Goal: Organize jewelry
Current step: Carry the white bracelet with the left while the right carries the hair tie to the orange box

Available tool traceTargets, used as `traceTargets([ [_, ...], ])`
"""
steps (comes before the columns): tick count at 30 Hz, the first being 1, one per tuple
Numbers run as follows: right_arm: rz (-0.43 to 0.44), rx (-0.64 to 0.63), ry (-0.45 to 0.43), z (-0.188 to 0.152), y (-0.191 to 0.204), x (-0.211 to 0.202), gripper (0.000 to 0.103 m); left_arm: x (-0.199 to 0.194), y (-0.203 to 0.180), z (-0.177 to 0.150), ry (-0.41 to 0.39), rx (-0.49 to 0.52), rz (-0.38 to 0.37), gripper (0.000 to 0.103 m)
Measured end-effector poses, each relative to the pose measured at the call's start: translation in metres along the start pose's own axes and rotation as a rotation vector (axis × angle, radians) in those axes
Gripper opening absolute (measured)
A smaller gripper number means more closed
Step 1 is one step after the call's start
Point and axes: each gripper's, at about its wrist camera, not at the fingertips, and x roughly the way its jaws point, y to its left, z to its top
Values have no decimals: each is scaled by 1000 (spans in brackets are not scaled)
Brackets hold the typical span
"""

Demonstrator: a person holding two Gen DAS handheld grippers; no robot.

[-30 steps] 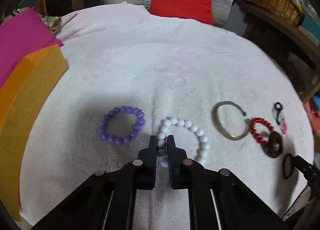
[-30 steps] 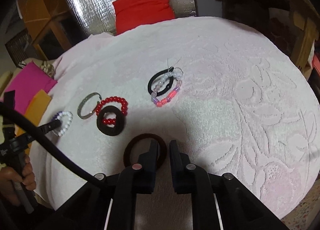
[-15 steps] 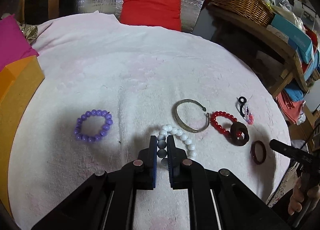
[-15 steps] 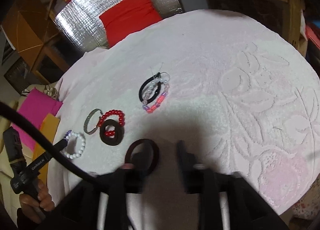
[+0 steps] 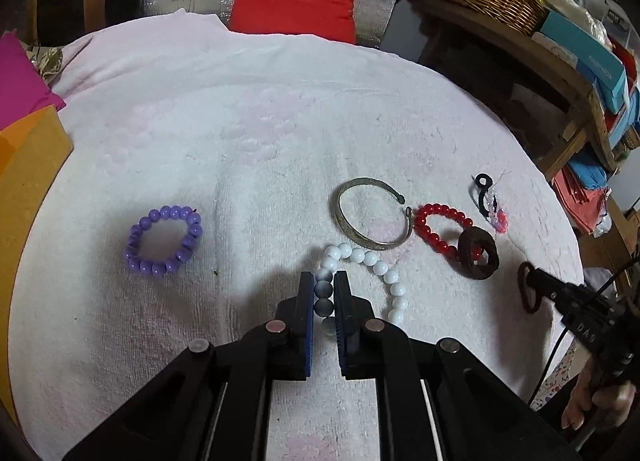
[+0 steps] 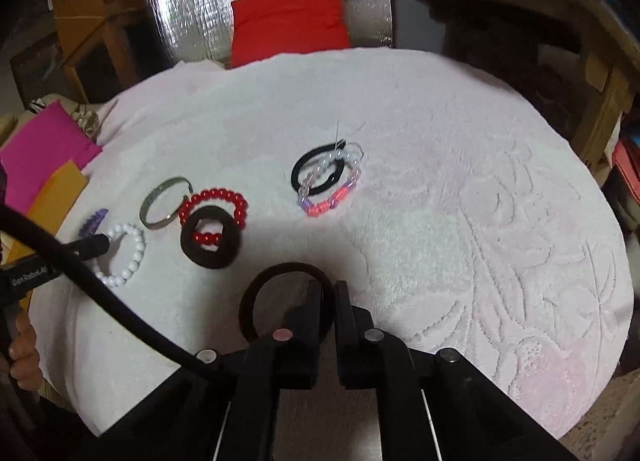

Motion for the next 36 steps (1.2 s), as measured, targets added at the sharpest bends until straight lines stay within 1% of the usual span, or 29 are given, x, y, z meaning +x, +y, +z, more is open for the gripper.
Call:
traceTargets([
  [3,44,65,-34,3,-12,-9,6,-5,-2,0,-24,8,-1,10],
  [7,78,114,-79,6,-21,-20,7,-18,-1,3,-78,5,-13,10],
  [9,100,123,-95,7,-18,-23,6,-27,1,4,-98,-1,-23,10],
  [11,104,115,-105,8,-12,-25,6,-36,4,4,-119,-3,-30,10],
  [14,121,114,-92,8,-3,-24,7,-50,11,4,-155,-10,-38,10],
  [18,146,91,-94,7,13,-25,7,-68,26,4,-204,-44,-41,10],
  [22,193,45,-93,7,38,-26,7,-86,45,3,-256,-86,-14,10],
  [24,215,23,-85,7,52,-25,7,-96,56,2,-288,-114,6,10],
  [28,270,-44,-73,11,88,-23,7,-118,86,-3,-355,-172,74,10],
  [32,338,-107,-76,16,126,-22,7,-139,114,-12,-412,-228,181,10],
  [35,392,-145,-78,26,160,-20,7,-155,136,-23,-459,-280,253,10],
  [36,417,-165,-81,31,177,-19,7,-161,144,-26,-474,-295,290,10],
])
